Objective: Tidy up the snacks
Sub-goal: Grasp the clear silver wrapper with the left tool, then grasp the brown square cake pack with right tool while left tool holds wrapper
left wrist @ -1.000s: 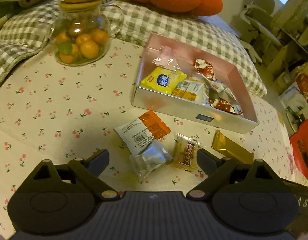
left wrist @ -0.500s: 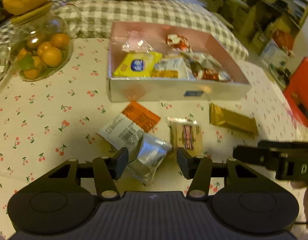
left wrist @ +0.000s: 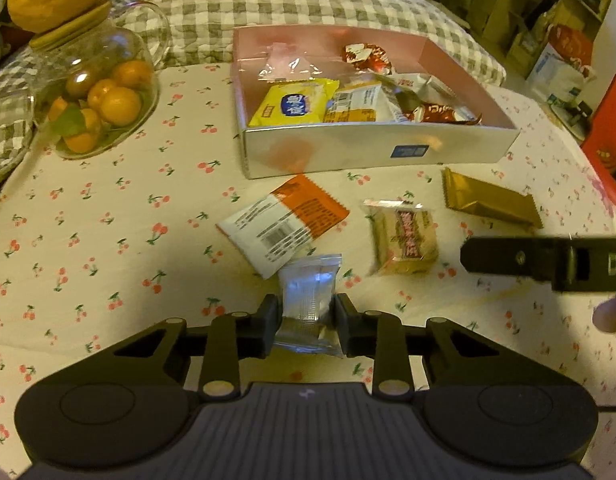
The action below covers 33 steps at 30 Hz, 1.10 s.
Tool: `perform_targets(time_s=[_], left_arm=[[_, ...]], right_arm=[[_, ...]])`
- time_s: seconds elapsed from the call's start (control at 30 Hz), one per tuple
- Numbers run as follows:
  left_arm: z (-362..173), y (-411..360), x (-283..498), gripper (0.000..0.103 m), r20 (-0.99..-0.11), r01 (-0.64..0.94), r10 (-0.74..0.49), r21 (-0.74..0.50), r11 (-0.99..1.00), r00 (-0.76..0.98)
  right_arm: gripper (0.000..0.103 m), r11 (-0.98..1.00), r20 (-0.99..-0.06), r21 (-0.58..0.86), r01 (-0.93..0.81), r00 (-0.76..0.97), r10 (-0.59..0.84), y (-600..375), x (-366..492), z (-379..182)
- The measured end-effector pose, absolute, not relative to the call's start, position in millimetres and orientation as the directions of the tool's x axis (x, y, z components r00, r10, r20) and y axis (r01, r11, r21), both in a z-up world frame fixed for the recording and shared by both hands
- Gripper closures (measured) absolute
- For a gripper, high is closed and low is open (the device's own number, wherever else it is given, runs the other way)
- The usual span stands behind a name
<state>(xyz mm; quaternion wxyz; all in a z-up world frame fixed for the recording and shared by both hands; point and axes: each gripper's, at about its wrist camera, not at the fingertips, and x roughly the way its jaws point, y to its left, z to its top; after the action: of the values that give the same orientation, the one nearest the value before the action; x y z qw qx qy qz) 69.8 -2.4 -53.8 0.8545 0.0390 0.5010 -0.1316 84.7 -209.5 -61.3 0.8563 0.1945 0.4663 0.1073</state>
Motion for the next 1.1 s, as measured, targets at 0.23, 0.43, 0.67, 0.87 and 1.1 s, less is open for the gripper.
perform_targets(time_s=[0.23,0.43,0.67,0.87,1.1], left_arm=[[-54.1,13.4,63.7,0.075,-0.866,0.263,-0.169,-0.045,0.964,0.471],[-56.3,21.4,57.9,0.073,-0.852,0.276,-0.173,-0.035,0.961,0.495],[-57.1,22.6,53.0,0.072,-0.843,0.302,-0.178,-0.02,0.953,0.508],[-58.0,22.0,52.8,0.071,-0.84,0.298,-0.177,-0.019,0.954,0.513],[-58.2,20.1,52.2,0.07,-0.836,0.295,-0.164,-0.003,0.956,0.524]], right_arm=[[0.019,0.904,-0.749,0.426,-0.03,0.548,0.372,-187.7,88.0,-64.9],[0.024,0.907,-0.735,0.416,-0.061,0.564,0.376,-171.0,89.9,-69.7],[0.03,0.917,-0.715,0.393,-0.066,0.605,0.349,-161.4,89.7,-72.0],[0.039,0.939,-0.713,0.338,-0.069,0.632,0.303,-152.6,87.8,-72.5],[0.066,0.95,-0.717,0.296,-0.096,0.635,0.287,-147.2,86.1,-72.6]])
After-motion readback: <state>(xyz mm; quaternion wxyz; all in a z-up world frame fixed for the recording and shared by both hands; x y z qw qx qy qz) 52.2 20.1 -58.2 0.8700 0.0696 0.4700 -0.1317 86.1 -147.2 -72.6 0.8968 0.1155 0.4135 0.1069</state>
